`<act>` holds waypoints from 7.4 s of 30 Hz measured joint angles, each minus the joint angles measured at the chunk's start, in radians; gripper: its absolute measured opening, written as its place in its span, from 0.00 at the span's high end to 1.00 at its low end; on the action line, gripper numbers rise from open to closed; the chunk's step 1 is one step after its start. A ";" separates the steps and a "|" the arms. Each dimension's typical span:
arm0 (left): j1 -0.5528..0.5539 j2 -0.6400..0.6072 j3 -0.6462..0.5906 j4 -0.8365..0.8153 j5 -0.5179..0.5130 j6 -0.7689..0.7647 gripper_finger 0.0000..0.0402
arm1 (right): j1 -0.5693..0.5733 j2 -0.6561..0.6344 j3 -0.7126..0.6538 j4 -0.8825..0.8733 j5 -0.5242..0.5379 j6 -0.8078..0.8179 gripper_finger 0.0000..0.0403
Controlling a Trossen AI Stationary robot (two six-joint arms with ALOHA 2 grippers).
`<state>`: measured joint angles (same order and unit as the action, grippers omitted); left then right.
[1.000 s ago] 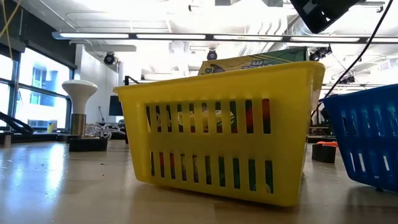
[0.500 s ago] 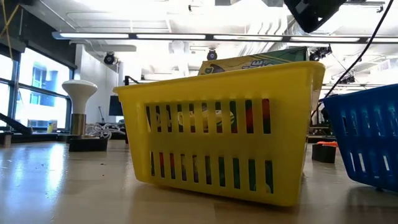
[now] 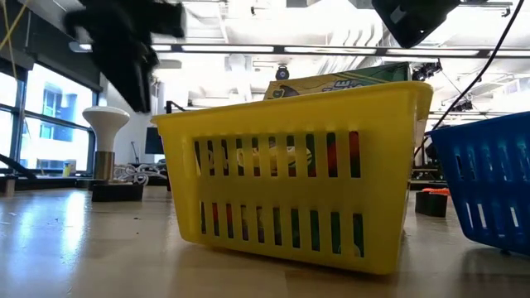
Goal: Pick & Place Office Desk Supplies
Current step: Put the black rubber band into the orange bin, then put the orange spring keychain into the blue bin
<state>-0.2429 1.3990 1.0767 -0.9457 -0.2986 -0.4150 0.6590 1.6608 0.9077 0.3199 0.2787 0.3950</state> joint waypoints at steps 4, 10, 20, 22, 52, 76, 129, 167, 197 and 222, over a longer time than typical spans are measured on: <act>0.078 0.098 -0.001 -0.012 0.070 -0.012 0.65 | 0.002 0.000 0.000 -0.001 -0.001 0.000 0.37; 0.127 0.245 -0.001 0.008 0.092 0.033 0.65 | 0.002 0.000 0.000 -0.006 -0.002 -0.006 0.37; 0.131 0.330 -0.001 0.012 0.146 -0.002 0.65 | -0.003 0.000 0.000 -0.011 -0.001 -0.051 0.37; 0.129 0.329 -0.001 0.018 0.145 -0.016 0.65 | -0.006 0.000 0.000 -0.011 -0.001 -0.058 0.37; 0.024 0.339 0.045 -0.057 0.091 -0.094 0.99 | -0.014 0.000 0.000 -0.016 -0.002 -0.060 0.37; -0.711 0.175 0.310 -0.253 0.326 -0.788 1.00 | -0.014 0.000 0.000 -0.008 -0.002 -0.053 0.37; 0.000 -0.021 0.147 -0.565 -0.161 -0.055 0.81 | -0.013 0.000 0.000 0.081 -0.063 -0.048 0.37; 0.488 -0.202 -0.268 0.045 0.126 0.003 0.77 | 0.019 0.000 0.000 0.079 0.053 0.136 0.37; 0.555 0.118 -0.269 0.134 0.208 0.148 0.44 | 0.042 0.000 0.000 0.080 0.090 0.188 0.37; 0.303 -0.114 -0.171 0.043 0.137 0.119 0.97 | 0.040 0.000 0.000 0.103 0.084 0.131 0.37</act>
<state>0.0601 1.2851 0.9058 -0.9025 -0.1612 -0.2964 0.6986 1.6611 0.9077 0.4230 0.3630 0.5261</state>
